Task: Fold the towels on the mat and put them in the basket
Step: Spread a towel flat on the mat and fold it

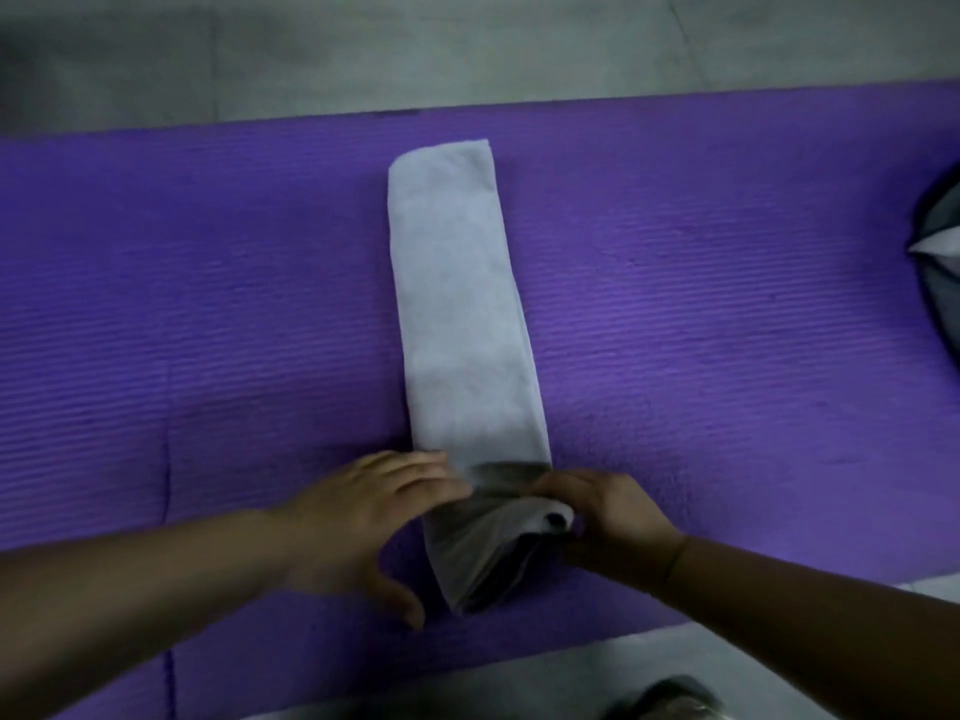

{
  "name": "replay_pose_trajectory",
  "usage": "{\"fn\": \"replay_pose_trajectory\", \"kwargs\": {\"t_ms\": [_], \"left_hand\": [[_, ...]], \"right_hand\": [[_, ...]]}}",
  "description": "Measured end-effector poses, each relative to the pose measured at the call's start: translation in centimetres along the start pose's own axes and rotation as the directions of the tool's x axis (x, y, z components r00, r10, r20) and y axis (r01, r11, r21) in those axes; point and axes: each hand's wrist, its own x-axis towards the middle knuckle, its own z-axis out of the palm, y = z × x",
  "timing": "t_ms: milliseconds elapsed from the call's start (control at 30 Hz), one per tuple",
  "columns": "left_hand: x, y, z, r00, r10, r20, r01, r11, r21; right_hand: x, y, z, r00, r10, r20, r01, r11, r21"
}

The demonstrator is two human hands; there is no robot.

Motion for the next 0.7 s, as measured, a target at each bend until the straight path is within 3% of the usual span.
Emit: {"fn": "replay_pose_trajectory", "kwargs": {"t_ms": [100,167,233,267,300,367,467,567,700], "left_hand": [[0.7,0.5,0.8,0.993,-0.101,-0.067,0.100,0.995,-0.008],[1.8,0.7,0.8,0.965,-0.240,-0.106,0.209,0.948,-0.238],[3.2,0.5,0.1,0.877,-0.456,-0.148,0.317,0.784,-0.534],[3.9,0.4,-0.3,0.810,-0.577,-0.105,0.377,0.650,-0.660],[4.4,0.1,-0.7,0.756,-0.655,-0.020,0.417,0.504,-0.756],[5.3,-0.5,-1.0,0.653,-0.756,0.046,0.449,0.338,-0.827],[5.9,-0.8,-1.1,0.547,-0.837,0.019,0.407,0.246,-0.880],[6.6,-1.2,-1.4,0.476,-0.879,0.024,0.351,0.165,-0.922],[7.7,-2.7,-2.2,0.370,-0.927,-0.068,0.397,0.224,-0.890]], "right_hand": [[1.4,-0.5,-0.3,0.961,0.267,-0.074,-0.250,0.952,0.178],[2.6,-0.7,-0.6,0.898,0.430,-0.098,-0.390,0.878,0.277],[4.0,-0.7,-1.0,0.836,0.538,-0.104,-0.442,0.775,0.452],[4.9,-0.7,-1.3,0.816,0.569,-0.105,-0.431,0.719,0.545],[5.8,-0.7,-1.7,0.806,0.582,-0.102,-0.408,0.674,0.616],[7.5,-0.5,-2.5,0.812,0.580,-0.060,-0.386,0.612,0.690],[10.0,0.0,-3.2,0.830,0.557,-0.024,-0.425,0.660,0.619],[12.3,0.8,-3.0,0.808,0.578,-0.115,-0.458,0.739,0.495],[14.6,1.3,-2.8,0.741,0.655,-0.146,-0.581,0.736,0.349]]}}
